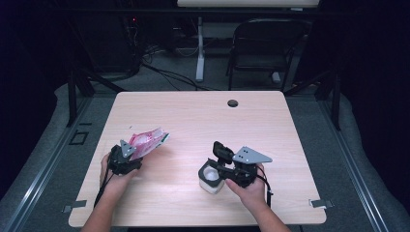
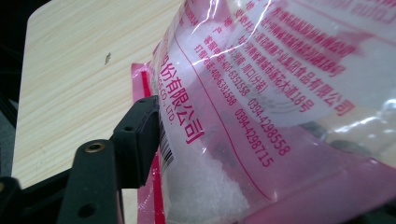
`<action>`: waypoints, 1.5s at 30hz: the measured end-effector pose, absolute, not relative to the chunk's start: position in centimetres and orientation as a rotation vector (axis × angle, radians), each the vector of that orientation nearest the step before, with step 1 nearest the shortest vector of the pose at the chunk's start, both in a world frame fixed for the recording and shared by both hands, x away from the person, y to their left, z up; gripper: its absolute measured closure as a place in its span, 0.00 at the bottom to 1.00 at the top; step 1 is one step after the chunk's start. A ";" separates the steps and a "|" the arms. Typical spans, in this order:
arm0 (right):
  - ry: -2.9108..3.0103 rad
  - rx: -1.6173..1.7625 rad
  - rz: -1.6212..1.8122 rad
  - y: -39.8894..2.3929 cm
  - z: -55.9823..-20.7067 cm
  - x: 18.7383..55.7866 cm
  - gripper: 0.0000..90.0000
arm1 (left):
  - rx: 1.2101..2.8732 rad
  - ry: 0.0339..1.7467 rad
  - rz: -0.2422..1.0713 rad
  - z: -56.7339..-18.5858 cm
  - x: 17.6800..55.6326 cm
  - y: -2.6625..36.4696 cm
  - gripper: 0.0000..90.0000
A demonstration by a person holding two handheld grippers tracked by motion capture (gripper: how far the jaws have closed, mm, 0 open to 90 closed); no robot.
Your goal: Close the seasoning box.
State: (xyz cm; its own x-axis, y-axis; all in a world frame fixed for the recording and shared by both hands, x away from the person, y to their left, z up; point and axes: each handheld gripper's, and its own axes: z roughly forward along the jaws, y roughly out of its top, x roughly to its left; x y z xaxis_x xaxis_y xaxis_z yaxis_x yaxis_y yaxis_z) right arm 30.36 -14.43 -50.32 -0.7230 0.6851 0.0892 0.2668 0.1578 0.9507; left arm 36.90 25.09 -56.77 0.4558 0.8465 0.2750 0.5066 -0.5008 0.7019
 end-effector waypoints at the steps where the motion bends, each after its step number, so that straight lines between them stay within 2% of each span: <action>1: 2.077 0.910 1.588 -14.4 -50.3 30.3 0.57 | 2.179 1.118 0.835 -56.8 36.8 25.0 0.41; 21: 1.920 0.894 1.530 -16.3 -47.9 29.5 0.57 | 2.158 1.038 0.794 -55.4 36.2 23.4 0.39; 31: 1.921 0.994 1.477 -17.9 -48.9 30.7 0.57 | 2.180 0.996 0.751 -55.1 35.9 22.2 0.41; 45: 2.040 0.944 1.375 -17.1 -49.8 30.9 0.87 | 2.294 0.936 0.723 -55.7 34.1 20.2 0.41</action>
